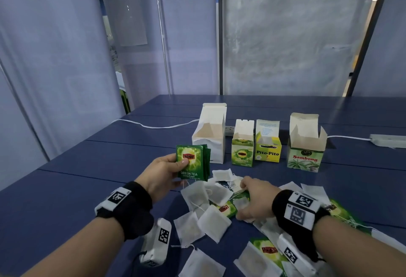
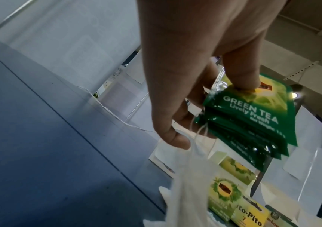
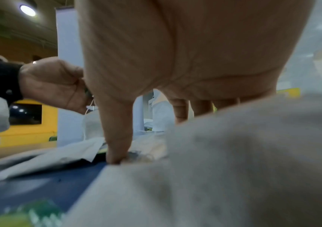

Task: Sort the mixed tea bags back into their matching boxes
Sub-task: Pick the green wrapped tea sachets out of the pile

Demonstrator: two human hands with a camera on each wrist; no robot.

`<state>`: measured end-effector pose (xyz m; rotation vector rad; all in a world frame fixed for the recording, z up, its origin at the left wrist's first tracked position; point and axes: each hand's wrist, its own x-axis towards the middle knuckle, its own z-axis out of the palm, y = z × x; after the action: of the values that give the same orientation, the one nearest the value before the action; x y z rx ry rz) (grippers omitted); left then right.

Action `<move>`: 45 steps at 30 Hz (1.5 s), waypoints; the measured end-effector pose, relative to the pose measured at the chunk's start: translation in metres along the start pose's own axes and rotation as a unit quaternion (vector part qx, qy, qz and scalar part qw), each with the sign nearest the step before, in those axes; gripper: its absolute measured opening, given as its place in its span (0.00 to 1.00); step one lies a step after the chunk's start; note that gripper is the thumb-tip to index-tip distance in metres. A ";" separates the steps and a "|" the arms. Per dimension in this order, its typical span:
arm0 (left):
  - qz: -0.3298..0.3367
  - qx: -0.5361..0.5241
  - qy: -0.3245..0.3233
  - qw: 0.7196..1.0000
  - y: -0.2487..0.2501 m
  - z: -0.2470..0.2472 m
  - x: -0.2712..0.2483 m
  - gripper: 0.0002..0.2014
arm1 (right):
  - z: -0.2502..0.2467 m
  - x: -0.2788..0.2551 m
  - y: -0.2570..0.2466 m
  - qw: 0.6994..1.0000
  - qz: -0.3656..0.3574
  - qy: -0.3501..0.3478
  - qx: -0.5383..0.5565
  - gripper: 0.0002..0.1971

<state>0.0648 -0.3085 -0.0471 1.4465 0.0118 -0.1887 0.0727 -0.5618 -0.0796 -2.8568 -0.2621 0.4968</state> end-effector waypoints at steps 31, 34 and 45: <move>-0.008 0.028 0.042 0.999 0.008 0.012 0.003 0.10 | -0.031 -0.011 0.041 0.969 -0.056 0.196 0.142 0.09; -0.023 0.010 0.029 0.999 0.006 0.020 0.006 0.10 | -0.036 -0.009 0.049 0.934 -0.039 0.279 0.218 0.12; -0.079 -0.196 -0.030 0.977 -0.010 0.078 0.024 0.11 | -0.022 0.005 0.034 0.671 0.008 0.246 0.699 0.04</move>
<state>0.0789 -0.3894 -0.0502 1.0448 0.1099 -0.3419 0.0900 -0.5971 -0.0695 -1.3327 0.2034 -0.1345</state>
